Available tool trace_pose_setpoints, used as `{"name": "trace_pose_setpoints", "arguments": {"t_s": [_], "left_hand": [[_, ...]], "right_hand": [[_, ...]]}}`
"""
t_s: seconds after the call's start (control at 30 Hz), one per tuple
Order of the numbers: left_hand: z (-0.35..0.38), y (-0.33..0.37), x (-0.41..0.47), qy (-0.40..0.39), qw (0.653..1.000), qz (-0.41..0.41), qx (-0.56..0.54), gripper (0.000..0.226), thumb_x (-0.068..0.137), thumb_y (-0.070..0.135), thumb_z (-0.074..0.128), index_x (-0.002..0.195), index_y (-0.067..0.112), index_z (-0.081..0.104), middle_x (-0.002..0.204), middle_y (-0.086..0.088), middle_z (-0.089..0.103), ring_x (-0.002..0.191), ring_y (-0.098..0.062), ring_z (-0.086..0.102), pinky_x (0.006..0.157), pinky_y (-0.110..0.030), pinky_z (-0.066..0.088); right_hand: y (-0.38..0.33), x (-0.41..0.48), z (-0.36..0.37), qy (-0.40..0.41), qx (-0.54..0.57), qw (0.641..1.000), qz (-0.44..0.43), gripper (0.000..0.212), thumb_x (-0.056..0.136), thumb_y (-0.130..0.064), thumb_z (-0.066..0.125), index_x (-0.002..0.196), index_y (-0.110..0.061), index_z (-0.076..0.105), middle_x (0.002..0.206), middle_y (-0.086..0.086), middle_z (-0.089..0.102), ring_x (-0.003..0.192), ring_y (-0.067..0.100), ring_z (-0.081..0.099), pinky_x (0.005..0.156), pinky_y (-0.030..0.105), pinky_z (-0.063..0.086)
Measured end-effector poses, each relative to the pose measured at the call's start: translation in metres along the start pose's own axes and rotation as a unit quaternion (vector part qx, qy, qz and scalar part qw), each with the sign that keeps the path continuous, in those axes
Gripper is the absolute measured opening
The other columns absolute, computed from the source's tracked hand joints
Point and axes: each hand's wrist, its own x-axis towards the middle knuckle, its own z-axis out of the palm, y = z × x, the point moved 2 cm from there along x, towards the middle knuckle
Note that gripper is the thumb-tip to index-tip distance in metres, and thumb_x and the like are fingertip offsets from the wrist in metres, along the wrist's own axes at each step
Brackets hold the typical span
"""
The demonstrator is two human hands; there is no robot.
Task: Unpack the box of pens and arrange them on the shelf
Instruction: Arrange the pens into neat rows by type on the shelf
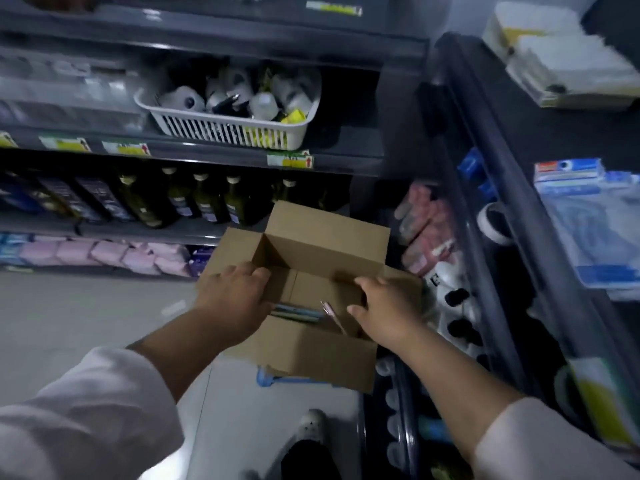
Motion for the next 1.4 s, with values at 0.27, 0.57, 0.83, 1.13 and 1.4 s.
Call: {"name": "trace_pose_setpoints", "arguments": {"t_s": [0.27, 0.57, 0.83, 1.13, 1.4], "left_hand": [[0.082, -0.014, 0.113, -0.094, 0.995, 0.043, 0.011, 0.041, 0.089, 0.043, 0.056, 0.12, 0.018, 0.047, 0.121, -0.007, 0.05, 0.109, -0.026, 0.051, 0.086, -0.035, 0.042], [0.199, -0.018, 0.202, -0.235, 0.963, 0.129, 0.031, 0.071, 0.079, 0.044, 0.07, 0.138, 0.022, 0.037, 0.135, -0.008, 0.047, 0.12, -0.027, 0.048, 0.098, -0.038, 0.041], [0.255, 0.005, 0.241, -0.243, 0.925, 0.221, 0.189, 0.086, 0.073, 0.062, 0.066, 0.139, 0.017, 0.033, 0.138, -0.011, 0.037, 0.126, -0.028, 0.036, 0.096, -0.041, 0.038], [0.266, 0.021, 0.258, -0.226, 0.91, 0.272, 0.218, 0.079, 0.083, 0.043, 0.063, 0.145, 0.017, 0.022, 0.142, -0.014, 0.033, 0.125, -0.032, 0.038, 0.097, -0.044, 0.039], [0.277, 0.012, 0.264, -0.199, 0.93, 0.247, 0.183, 0.079, 0.079, 0.051, 0.065, 0.14, 0.017, 0.026, 0.14, -0.012, 0.034, 0.124, -0.031, 0.038, 0.096, -0.043, 0.038]], "right_hand": [[0.033, 0.102, 0.079, -0.073, 0.076, 0.991, 0.083, 0.058, 0.091, -0.03, 0.061, 0.143, -0.02, 0.039, 0.14, 0.006, 0.05, 0.123, 0.023, 0.051, 0.096, 0.031, 0.045], [0.065, 0.171, 0.158, -0.123, 0.063, 0.983, 0.117, 0.057, 0.088, -0.027, 0.065, 0.139, -0.019, 0.043, 0.135, 0.008, 0.052, 0.116, 0.026, 0.052, 0.09, 0.029, 0.045], [0.091, 0.204, 0.194, -0.094, 0.026, 0.978, 0.184, 0.056, 0.086, -0.032, 0.066, 0.134, -0.012, 0.045, 0.143, 0.014, 0.038, 0.127, 0.031, 0.043, 0.098, 0.029, 0.039], [0.097, 0.217, 0.207, -0.055, 0.095, 0.963, 0.246, 0.076, 0.087, -0.034, 0.066, 0.147, -0.018, 0.022, 0.15, 0.011, 0.023, 0.127, 0.034, 0.044, 0.096, 0.039, 0.048], [0.098, 0.227, 0.213, -0.007, 0.152, 0.94, 0.306, 0.087, 0.084, -0.017, 0.07, 0.151, -0.019, 0.015, 0.15, 0.012, 0.026, 0.132, 0.033, 0.04, 0.1, 0.037, 0.042]]}}
